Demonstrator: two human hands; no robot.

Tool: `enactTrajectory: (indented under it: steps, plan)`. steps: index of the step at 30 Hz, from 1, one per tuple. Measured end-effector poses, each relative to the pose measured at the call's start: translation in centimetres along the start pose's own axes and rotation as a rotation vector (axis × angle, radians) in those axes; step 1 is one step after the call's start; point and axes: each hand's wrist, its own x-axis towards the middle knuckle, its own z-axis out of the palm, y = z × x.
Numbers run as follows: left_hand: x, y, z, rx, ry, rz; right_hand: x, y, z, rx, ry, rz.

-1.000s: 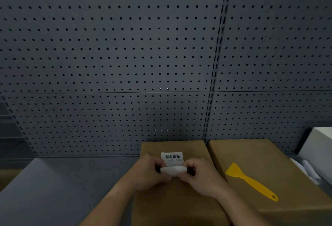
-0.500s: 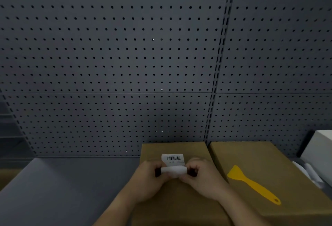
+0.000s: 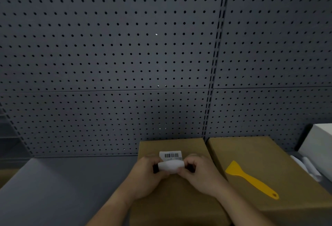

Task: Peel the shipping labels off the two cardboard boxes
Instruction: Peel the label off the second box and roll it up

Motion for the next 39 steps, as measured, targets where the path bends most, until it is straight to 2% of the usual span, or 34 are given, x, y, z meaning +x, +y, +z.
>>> enactTrajectory:
  steps: [4, 11, 28, 33, 39]
  plan:
    - [0.0, 0.2, -0.1, 0.001, 0.001, -0.001, -0.1, -0.3, -0.2, 0.032, -0.038, 0.006]
    - [0.2, 0.3, -0.1, 0.025, -0.006, -0.045, 0.1, -0.3, 0.0, 0.001, 0.008, 0.025]
    - [-0.1, 1.4, -0.2, -0.088, 0.050, -0.083, 0.1, -0.4, -0.1, -0.005, 0.005, 0.030]
    - [-0.2, 0.8, -0.1, -0.021, 0.051, -0.105, 0.3, -0.2, 0.2, -0.026, 0.032, 0.036]
    - [-0.1, 1.0, -0.1, -0.004, 0.084, -0.075, 0.5, -0.6, 0.1, -0.018, -0.015, 0.056]
